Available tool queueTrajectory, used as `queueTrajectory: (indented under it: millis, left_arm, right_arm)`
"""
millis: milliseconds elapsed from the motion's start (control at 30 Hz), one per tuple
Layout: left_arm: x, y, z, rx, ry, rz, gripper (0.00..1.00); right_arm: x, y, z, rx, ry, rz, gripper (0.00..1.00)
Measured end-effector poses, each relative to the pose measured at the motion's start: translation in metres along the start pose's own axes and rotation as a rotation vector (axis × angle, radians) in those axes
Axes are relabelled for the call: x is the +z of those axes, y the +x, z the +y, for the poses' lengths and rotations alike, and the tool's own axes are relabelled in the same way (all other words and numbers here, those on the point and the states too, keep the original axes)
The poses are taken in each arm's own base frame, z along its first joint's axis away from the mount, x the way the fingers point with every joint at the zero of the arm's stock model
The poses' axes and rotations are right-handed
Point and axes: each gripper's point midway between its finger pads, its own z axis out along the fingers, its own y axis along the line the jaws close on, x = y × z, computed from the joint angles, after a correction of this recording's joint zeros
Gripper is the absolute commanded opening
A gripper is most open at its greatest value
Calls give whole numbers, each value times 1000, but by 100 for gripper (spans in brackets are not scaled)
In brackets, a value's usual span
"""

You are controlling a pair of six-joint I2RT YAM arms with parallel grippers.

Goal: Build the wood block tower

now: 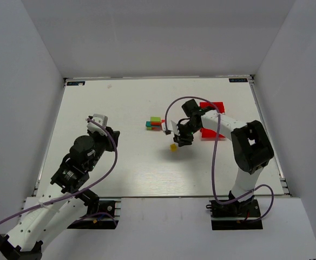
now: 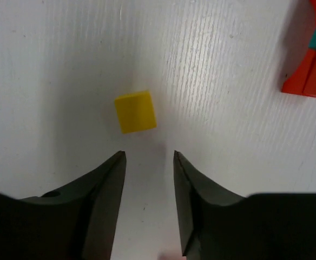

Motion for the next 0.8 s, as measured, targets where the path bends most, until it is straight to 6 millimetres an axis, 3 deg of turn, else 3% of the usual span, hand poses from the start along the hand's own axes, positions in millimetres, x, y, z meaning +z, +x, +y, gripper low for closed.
queueTrajectory:
  millis: [67, 167, 400, 633, 800]
  left_arm:
    - [0, 0, -1, 1, 5, 1, 46]
    - [0, 1, -2, 2, 11, 3, 47]
    - [0, 2, -4, 2, 25, 6, 47]
    - [0, 2, -5, 2, 27, 7, 47]
    - [0, 2, -5, 2, 27, 7, 47]
  right_arm:
    - [5, 0, 1, -15, -12, -4, 58]
    - [9, -5, -6, -41, -9, -16, 61]
    - [20, -7, -13, -51, -22, -23, 61]
    - [27, -5, -4, -51, -74, -8, 61]
    - [27, -8, 2, -44, -100, -8, 70]
